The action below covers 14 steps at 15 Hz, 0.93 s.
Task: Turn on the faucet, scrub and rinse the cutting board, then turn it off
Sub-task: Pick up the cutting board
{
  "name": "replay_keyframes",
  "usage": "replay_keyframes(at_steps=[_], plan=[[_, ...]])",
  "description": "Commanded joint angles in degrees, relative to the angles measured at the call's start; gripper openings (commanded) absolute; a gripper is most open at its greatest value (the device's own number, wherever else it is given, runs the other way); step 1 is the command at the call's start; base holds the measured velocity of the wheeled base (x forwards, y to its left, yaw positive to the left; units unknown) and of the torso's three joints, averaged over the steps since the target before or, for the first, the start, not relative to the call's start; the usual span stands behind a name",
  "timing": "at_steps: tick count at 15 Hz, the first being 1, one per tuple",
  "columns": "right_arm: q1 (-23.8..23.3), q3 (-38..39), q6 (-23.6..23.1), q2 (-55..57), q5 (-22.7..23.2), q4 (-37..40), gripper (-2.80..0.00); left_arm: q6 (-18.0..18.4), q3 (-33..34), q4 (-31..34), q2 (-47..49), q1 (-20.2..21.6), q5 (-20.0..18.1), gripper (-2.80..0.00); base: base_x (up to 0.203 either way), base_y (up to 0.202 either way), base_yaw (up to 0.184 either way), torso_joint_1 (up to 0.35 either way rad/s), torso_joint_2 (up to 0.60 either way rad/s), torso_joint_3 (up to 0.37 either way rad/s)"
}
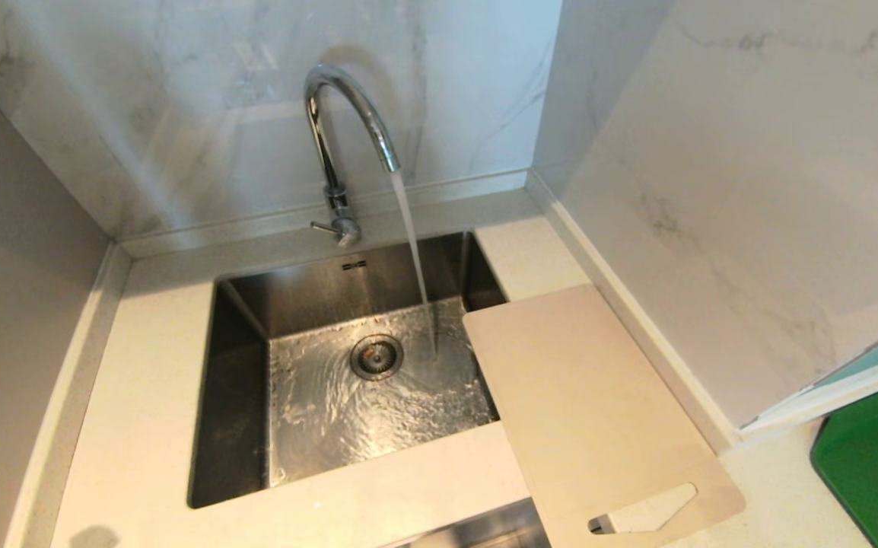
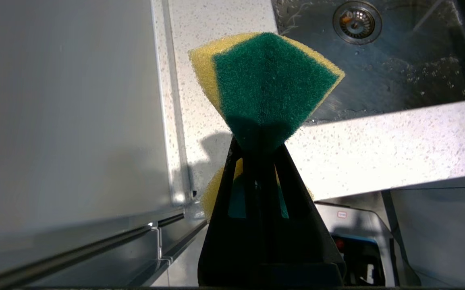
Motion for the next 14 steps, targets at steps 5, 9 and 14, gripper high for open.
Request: replay_keyframes(at_steps=[5,9,14], plan=[[0.0,0.0,0.0,0.0,0.0,0.0,-2.80,0.5,10.0,0.1,-15.0,-1.5,2.1,-2.80,0.000,0.000,0.000,0.000,0.00,0.000],[0.0,0.0,0.0,0.0,0.0,0.0,-2.80,8.8,12.0,1.8,-23.1,-1.9,-0.8,-2.80,0.000,0.000,0.000,0.000,0.00,0.000],[0.0,0.0,0.0,0.0,0.0,0.0,-2.80,9.2,16.0,-6.5,-23.3,-1.9,-3.0,-2.80,0.000,0.000,0.000,0.000,0.00,0.000]])
